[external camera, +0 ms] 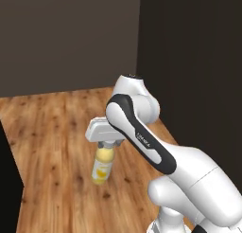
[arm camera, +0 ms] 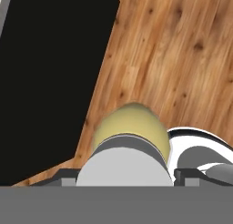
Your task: There is a wine glass and glass cup on the dining counter. Place the wine bottle next to the wine glass and the juice bottle next to the glass cup.
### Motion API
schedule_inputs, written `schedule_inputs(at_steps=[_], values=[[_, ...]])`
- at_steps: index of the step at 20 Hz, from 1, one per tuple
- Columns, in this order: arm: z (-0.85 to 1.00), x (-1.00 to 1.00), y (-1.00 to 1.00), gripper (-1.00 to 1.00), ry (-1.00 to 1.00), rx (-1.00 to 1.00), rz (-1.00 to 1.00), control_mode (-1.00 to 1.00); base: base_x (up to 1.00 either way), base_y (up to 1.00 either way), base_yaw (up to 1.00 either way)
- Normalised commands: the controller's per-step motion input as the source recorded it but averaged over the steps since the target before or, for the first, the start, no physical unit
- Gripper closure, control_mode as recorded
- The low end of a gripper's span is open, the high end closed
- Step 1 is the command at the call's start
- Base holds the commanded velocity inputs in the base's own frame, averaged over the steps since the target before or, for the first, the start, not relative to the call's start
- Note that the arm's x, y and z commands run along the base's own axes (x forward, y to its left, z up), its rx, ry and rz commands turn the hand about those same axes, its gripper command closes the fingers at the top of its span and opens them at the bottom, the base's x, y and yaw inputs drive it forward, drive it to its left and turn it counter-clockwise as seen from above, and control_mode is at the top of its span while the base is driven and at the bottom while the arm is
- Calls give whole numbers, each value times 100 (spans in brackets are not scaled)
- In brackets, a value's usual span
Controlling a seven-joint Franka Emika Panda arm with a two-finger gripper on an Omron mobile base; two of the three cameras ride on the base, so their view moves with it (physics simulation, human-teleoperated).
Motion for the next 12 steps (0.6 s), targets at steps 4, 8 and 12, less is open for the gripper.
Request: schedule_inputs(at_steps=[4,8,12], values=[[0,0,0,100,0,0,0,100,75,-22,0],[0,0,0,100,0,0,0,100,75,-22,1],[0,0,0,100,0,0,0,100,76,-19,5]])
